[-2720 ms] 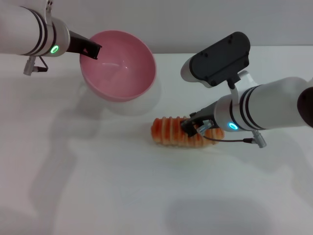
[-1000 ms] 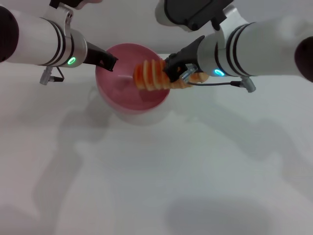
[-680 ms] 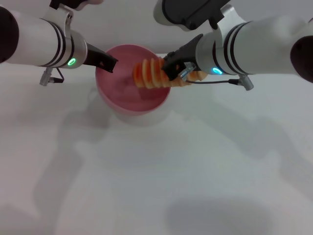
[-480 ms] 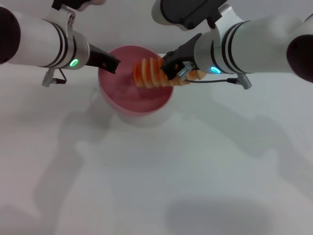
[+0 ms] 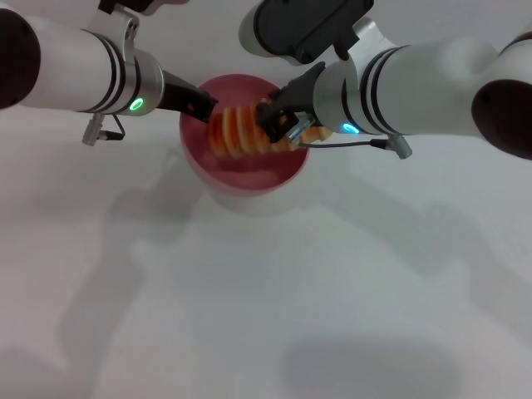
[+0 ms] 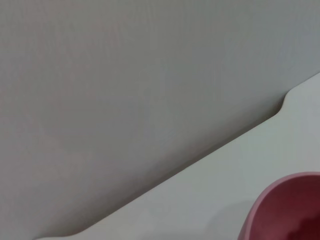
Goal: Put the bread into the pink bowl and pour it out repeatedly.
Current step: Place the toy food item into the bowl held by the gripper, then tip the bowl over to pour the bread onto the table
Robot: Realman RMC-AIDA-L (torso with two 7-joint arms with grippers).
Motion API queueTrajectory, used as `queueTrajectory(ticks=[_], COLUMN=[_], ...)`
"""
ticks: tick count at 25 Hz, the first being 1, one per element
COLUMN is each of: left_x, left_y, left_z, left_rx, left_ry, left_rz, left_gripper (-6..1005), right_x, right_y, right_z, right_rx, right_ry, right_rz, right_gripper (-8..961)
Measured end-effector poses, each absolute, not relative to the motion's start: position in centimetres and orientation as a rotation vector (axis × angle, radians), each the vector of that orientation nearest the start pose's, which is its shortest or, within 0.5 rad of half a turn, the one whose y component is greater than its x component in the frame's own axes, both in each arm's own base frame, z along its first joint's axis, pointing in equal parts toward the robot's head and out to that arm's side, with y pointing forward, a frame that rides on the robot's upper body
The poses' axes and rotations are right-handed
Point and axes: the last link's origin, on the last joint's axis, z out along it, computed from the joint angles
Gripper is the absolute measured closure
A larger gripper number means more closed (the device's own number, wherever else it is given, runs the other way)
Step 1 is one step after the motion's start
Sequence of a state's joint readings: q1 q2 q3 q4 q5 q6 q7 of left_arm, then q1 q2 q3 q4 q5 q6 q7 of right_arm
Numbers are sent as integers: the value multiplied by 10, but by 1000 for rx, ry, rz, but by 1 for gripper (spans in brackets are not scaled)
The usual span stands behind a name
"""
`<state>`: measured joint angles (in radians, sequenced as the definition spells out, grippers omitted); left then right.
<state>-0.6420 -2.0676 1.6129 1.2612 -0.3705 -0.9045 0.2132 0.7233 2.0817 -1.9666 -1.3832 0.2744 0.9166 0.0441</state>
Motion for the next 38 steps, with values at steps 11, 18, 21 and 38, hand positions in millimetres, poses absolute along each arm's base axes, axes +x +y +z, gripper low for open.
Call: queueTrajectory(ticks=[11,18,21,38], left_x=[-146,-145,-145,-150], left_y=[421,421,421,421], left_z=[-18,-18,-18,-15], left_rx=[-2211,-2212,-2212,-2195], left_ry=[-739,-734,-734,-726], left_rz=[99,98,99,90], left_gripper=[952,952,952,952], right_x=[72,85,91,115], right_y=[364,363,362,342], right_z=[-67,-66,-60,-26], right_rx=[-2286,-2179,-2117,-1764], right_ry=[352,277,266,309], right_rz=[-98,-150,-128,108], right_gripper=[528,466,454,446])
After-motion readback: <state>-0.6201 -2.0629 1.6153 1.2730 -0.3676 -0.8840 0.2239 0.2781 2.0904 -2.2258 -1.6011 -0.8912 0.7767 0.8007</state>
